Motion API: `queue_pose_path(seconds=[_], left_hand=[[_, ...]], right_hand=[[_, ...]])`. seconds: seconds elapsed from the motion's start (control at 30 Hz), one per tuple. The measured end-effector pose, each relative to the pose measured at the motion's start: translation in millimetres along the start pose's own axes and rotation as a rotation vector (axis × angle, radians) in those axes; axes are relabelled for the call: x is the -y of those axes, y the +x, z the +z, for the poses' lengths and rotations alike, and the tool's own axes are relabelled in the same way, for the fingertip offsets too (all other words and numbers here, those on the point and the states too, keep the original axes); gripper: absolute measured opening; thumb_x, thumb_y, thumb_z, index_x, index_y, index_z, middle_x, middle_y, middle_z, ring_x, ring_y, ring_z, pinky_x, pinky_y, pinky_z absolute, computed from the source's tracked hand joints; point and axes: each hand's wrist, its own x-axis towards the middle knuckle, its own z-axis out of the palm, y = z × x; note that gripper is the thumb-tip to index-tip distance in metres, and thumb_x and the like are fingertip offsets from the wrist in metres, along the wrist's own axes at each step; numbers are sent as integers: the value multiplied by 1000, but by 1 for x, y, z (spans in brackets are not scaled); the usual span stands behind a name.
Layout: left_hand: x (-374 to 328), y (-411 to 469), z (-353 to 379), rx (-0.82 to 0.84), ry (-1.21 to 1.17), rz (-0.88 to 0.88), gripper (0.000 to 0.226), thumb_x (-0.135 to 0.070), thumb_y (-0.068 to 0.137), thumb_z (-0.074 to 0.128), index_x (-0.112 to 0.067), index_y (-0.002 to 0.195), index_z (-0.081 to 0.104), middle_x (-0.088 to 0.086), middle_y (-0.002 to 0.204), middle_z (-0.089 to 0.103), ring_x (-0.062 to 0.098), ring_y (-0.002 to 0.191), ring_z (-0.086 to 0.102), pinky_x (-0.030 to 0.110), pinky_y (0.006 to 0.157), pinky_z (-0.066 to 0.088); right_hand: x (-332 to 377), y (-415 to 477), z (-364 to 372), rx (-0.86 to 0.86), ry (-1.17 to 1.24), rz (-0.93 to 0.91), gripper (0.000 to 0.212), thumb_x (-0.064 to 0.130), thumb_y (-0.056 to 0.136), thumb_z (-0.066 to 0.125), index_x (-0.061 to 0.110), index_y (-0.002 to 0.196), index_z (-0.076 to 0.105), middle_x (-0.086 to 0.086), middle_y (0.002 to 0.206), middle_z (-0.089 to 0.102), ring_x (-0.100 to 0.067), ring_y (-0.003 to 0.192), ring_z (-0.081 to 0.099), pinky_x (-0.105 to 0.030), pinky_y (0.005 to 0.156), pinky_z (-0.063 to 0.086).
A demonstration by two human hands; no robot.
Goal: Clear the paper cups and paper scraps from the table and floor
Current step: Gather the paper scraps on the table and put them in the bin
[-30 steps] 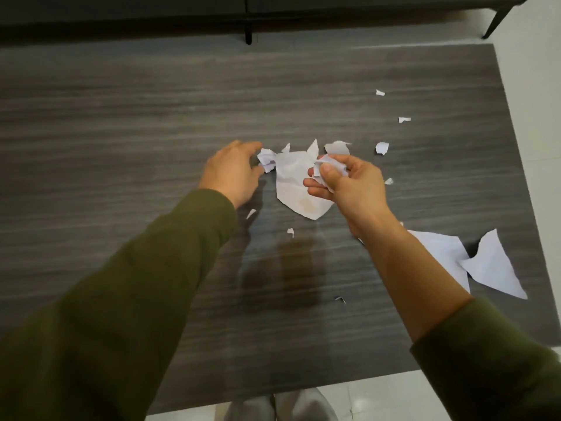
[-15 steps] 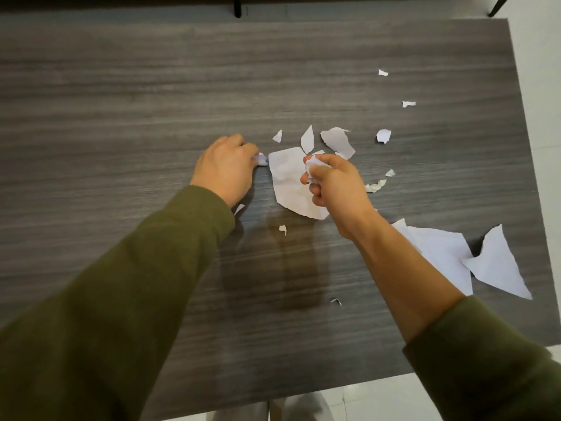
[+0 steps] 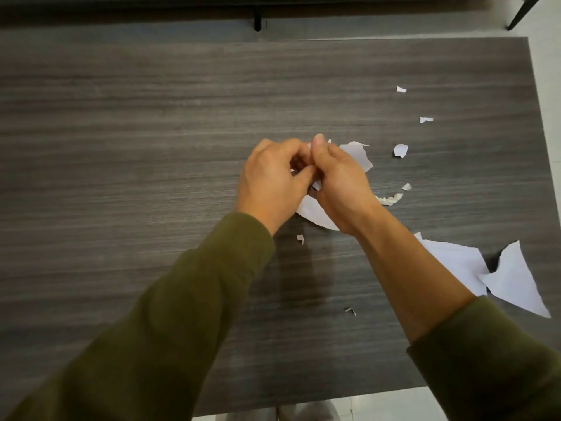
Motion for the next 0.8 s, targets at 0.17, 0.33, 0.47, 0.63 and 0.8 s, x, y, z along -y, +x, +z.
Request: queue_pose_path(seconds=[0.17, 0.33, 0.47, 0.63, 0.8], left_hand=[[9, 10, -9, -68, -33, -23, 17, -31, 78, 66, -22, 92, 70, -14, 86, 51, 3, 74, 50, 13, 71, 42], [32, 23, 0, 122, 105, -416, 37, -33, 84, 65, -14, 116, 60, -1, 95, 64, 22, 99, 60, 32, 90, 46], [32, 19, 27, 250, 106, -481, 44, -41, 80, 68, -16, 115, 56, 0, 101, 66, 21, 100, 58, 35, 86, 47], [24, 19, 40, 233, 115, -453, 17, -26, 83, 66, -17, 98, 65, 1, 90, 66, 24, 93, 61, 32, 79, 48], [5, 3, 25, 30, -245, -332, 10, -21, 88, 56, -22, 80, 63, 2, 80, 65, 21, 76, 60, 37, 72, 51]], right_hand=[[9, 1, -17, -294, -155, -95, 23, 24, 100, 38, 16, 84, 53, 1, 66, 56, -4, 45, 43, -17, 45, 36], [12, -1, -36, -384, -289, -40, 39, 43, 96, 40, 20, 66, 47, 10, 53, 43, -1, 35, 34, -16, 39, 28], [3, -4, -49, -397, -326, -10, 29, 41, 85, 60, 23, 67, 47, 15, 52, 43, -1, 43, 40, -18, 49, 32], [-10, -9, -62, -438, -322, 40, 22, 12, 86, 55, 12, 107, 51, 5, 74, 52, -6, 59, 46, -19, 54, 37], [-17, -14, -63, -446, -347, 23, 22, 32, 89, 54, 16, 77, 46, 1, 66, 49, -6, 53, 43, -13, 45, 39]])
